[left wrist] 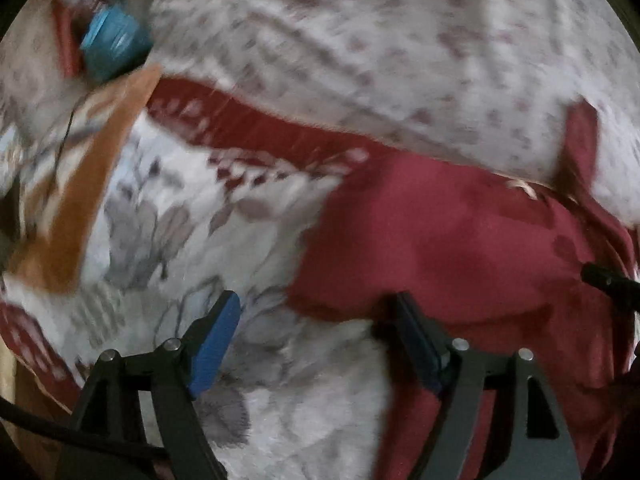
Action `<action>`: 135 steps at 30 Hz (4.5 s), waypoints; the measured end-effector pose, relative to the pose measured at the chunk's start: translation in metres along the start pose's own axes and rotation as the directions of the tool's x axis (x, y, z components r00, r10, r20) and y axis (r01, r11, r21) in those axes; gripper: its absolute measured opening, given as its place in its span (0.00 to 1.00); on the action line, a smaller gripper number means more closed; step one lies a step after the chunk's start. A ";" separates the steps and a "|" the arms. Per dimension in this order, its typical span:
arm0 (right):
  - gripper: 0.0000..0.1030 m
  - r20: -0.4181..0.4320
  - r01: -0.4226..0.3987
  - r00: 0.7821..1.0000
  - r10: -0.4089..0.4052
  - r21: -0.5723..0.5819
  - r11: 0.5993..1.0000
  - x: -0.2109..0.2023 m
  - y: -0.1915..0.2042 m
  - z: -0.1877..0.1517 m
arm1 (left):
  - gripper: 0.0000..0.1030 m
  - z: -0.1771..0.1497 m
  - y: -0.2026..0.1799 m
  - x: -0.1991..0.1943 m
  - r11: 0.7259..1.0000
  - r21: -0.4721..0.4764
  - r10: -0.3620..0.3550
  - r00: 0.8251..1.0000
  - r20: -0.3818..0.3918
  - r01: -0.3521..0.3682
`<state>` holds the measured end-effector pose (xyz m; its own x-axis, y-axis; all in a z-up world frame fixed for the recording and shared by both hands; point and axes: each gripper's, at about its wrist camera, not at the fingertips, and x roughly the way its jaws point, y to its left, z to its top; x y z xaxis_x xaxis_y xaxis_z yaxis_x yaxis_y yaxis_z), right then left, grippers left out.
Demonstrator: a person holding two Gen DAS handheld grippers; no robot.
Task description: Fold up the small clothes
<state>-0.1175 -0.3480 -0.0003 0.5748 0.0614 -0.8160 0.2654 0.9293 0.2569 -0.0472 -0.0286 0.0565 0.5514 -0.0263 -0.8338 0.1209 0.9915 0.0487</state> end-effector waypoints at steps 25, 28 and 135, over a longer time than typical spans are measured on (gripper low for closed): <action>0.06 0.220 0.283 0.940 -0.261 -0.075 0.956 -0.048 -0.036 0.045 | 0.79 -0.007 -0.008 0.011 0.994 0.066 -0.082 0.997 -0.009 0.082; 0.12 0.121 0.291 0.952 -0.281 -0.077 0.954 -0.025 -0.043 0.040 | 0.79 -0.006 -0.007 0.017 0.995 0.055 -0.083 0.996 -0.026 0.084; 0.06 -0.328 -0.662 0.750 0.575 -0.377 0.648 -0.043 0.137 0.067 | 0.87 0.041 0.054 0.014 0.963 -0.250 -0.061 0.984 0.165 0.102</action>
<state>-0.0540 -0.2478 0.1049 0.3298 0.6999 -0.6336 -0.5004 0.6987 0.5113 0.0004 0.0190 0.0697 0.6718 -0.1079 -0.7328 -0.0336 0.9839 -0.1757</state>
